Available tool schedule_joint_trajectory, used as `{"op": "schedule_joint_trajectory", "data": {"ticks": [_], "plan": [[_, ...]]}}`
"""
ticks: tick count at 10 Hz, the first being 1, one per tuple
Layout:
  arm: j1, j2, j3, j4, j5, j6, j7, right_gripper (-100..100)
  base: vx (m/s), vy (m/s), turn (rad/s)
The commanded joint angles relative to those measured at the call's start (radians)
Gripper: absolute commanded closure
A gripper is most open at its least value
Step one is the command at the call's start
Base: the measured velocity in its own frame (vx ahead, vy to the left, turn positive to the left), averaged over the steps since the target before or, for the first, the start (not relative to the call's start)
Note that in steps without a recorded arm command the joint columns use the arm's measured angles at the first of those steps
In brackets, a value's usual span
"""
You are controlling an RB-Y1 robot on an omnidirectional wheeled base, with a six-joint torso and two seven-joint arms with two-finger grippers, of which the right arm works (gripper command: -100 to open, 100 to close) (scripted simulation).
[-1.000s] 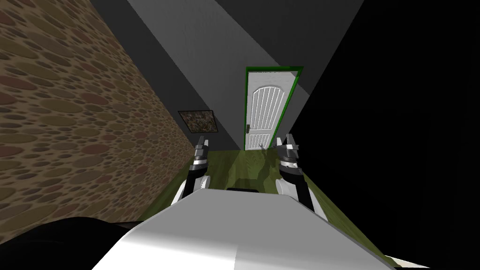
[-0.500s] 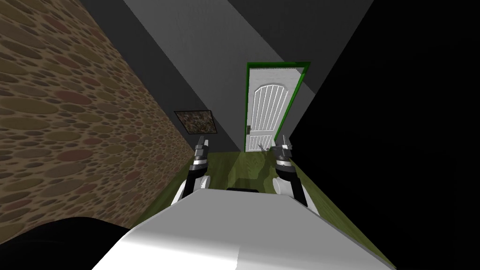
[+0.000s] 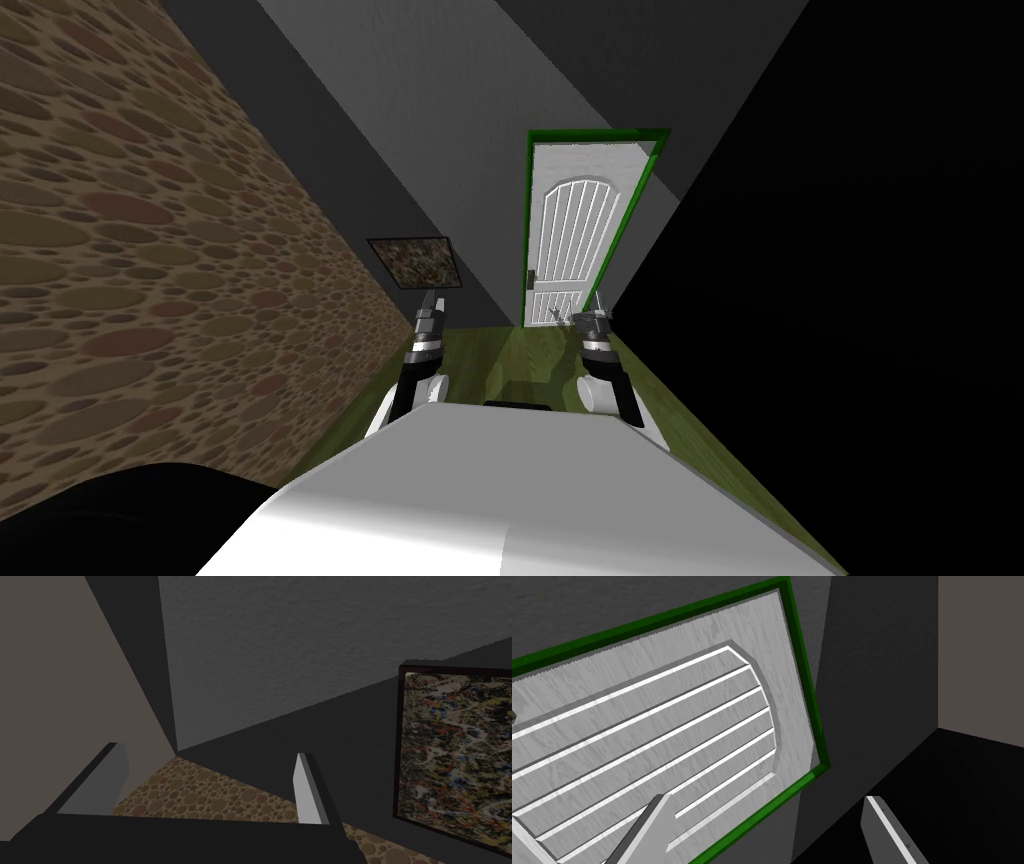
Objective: Pull the door open
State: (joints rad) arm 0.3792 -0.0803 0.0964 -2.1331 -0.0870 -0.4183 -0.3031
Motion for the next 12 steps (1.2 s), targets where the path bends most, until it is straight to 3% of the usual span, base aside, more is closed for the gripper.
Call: {"op": "schedule_joint_trajectory", "data": {"ticks": [1, 12], "plan": [[-0.020, -0.007, 0.009, 0.032, -0.023, 0.003, -0.028, -100, 0.120, 0.007, 0.002], [-0.133, -0.073, 0.069, 0.246, -0.193, 0.007, -0.226, -100, 0.099, 0.012, 0.004]]}}
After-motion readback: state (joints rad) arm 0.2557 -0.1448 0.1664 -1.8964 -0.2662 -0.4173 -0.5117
